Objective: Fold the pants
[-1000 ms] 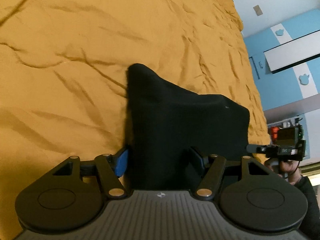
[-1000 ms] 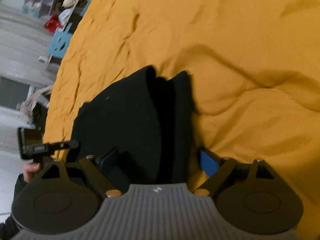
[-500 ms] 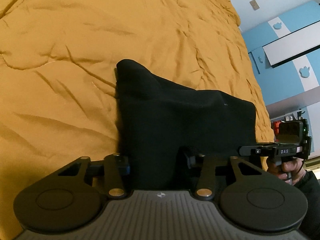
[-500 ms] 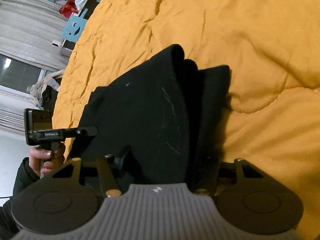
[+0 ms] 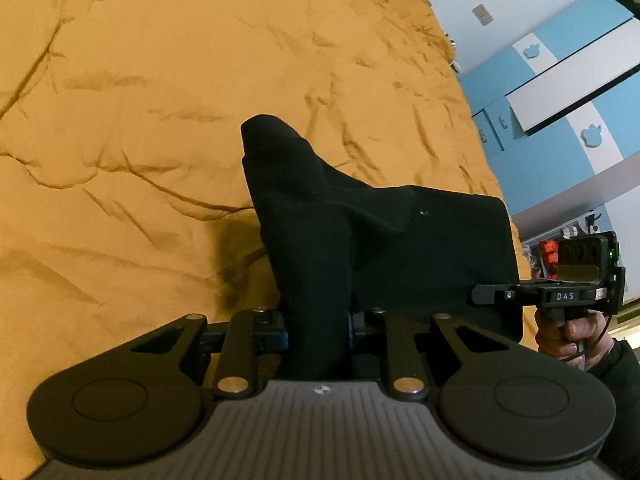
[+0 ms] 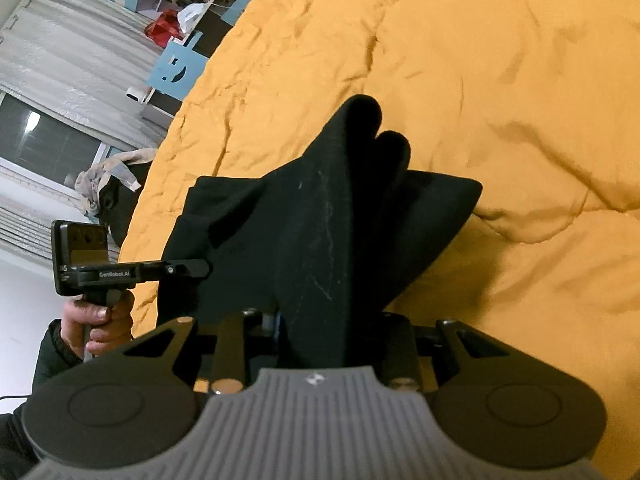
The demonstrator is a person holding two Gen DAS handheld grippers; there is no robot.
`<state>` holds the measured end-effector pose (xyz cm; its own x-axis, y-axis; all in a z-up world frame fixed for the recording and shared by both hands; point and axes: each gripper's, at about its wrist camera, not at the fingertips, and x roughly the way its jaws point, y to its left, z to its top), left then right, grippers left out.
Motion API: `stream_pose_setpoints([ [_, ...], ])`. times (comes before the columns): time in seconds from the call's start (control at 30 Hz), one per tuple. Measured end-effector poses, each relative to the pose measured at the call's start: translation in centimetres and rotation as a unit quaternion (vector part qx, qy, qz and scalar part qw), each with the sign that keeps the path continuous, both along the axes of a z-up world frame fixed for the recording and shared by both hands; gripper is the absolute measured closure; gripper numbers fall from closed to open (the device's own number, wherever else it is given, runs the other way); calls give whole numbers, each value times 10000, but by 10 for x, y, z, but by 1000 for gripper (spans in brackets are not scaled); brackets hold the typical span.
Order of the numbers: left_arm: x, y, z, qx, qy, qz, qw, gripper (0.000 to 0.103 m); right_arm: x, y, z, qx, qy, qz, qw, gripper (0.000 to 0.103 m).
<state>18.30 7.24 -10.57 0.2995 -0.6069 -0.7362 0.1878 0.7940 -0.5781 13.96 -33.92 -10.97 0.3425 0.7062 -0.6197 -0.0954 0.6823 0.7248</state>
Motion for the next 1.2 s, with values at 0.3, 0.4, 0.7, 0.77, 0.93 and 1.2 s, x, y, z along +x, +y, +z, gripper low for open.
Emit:
stream_pose_setpoints([
  [0.3, -24, 32, 37, -262, -269, 40, 9993, 78, -17, 31, 53, -170, -289, 83, 9994, 77],
  [0.4, -27, 59, 47, -291, -335, 176, 9989, 78, -11, 58, 73, -200, -430, 208, 9987, 77],
  [0.7, -14, 168, 86, 29, -465, 620, 9970, 78, 41, 176, 111, -165, -741, 642, 9951, 77],
  [0.77, -6, 190, 92, 105, -466, 721, 9963, 78, 59, 203, 115, -135, -790, 683, 9944, 77],
  [0.93, 20, 235, 98, 385, -455, 984, 9934, 78, 105, 258, 108, -77, -787, 613, 9950, 77],
  [1.2, 64, 276, 65, 821, -131, 1213, 9891, 78, 159, 310, 53, 120, -424, 369, 9983, 77],
])
